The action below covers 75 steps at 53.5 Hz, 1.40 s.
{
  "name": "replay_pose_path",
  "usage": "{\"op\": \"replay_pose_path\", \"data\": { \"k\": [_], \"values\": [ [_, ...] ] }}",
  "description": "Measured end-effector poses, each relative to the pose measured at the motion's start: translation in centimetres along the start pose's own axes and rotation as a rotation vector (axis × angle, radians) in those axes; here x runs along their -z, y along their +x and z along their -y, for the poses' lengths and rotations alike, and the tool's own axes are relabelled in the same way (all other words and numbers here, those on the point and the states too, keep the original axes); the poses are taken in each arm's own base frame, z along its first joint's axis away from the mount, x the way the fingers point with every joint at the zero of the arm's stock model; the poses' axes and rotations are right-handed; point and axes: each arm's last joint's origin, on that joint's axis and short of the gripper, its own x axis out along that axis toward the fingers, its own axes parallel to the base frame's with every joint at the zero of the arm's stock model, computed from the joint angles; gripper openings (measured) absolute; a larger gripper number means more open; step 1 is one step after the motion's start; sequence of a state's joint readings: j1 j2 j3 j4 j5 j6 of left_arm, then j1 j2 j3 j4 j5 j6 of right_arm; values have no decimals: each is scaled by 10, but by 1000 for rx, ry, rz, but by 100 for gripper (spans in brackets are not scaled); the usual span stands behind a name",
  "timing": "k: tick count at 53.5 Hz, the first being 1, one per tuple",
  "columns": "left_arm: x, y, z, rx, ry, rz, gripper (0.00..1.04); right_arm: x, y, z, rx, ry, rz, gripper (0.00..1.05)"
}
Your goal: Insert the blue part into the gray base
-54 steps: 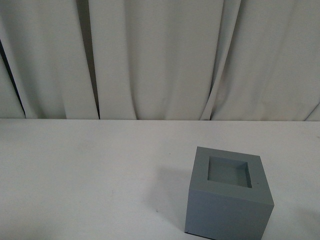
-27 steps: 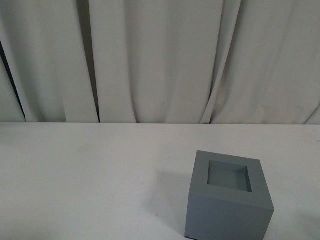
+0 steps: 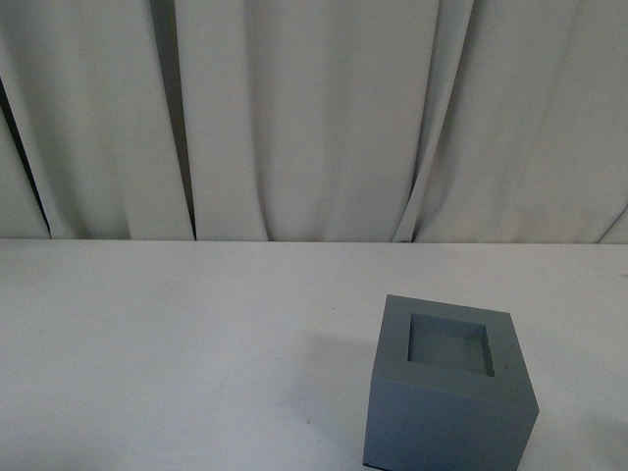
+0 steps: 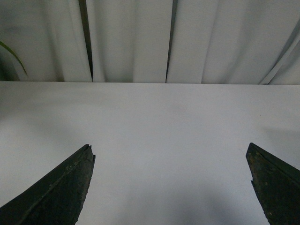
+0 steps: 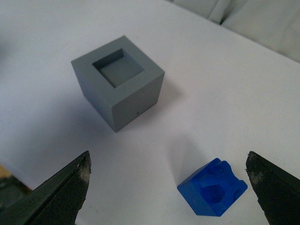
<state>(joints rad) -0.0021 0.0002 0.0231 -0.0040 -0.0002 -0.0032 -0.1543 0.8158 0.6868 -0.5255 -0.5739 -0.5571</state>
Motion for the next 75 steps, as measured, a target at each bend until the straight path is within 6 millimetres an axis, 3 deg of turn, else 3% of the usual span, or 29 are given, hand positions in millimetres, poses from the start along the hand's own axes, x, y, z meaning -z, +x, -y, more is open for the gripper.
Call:
{"op": "replay_pose_path", "data": {
  "k": [9,14,24,52,75],
  "values": [
    [0,0,0,0,0,0,99,-40,14,32,-150,-214,-235,97],
    [0,0,0,0,0,0,99,-54,24,39,-253,-338,-366,97],
    [0,0,0,0,0,0,99,-71,50,60,-285,-461,-513,97],
    [0,0,0,0,0,0,99,-47,101,84,-353,-463,-715,97],
    [0,0,0,0,0,0,99,-29,128,80,-379,-497,-805,97]
  ]
}}
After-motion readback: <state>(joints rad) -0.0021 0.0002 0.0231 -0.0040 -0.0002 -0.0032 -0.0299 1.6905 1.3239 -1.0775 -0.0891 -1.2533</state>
